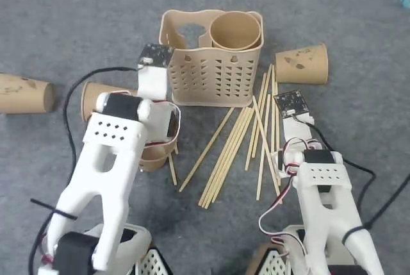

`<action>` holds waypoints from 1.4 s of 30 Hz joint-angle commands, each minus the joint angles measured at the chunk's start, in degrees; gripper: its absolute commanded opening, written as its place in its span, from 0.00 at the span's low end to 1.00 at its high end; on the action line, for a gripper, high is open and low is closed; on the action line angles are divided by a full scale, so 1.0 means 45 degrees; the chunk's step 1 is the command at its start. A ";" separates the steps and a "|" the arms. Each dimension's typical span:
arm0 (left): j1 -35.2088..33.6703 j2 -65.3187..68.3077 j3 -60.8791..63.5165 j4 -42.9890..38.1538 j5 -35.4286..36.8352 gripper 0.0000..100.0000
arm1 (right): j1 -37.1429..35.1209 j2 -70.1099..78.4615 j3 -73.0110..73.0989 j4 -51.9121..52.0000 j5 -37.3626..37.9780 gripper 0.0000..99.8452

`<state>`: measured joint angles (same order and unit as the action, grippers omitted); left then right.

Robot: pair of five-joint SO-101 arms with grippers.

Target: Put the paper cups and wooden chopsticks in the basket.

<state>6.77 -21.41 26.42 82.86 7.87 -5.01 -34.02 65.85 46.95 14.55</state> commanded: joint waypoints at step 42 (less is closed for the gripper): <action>-0.1836 -0.0547 -0.2706 0.1465 -0.0723 0.01 | 0.0205 -0.0010 -0.0078 -0.0205 0.0195 0.01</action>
<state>-3.78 -21.76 20.97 86.64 1.63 -5.01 -34.02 65.85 46.95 14.64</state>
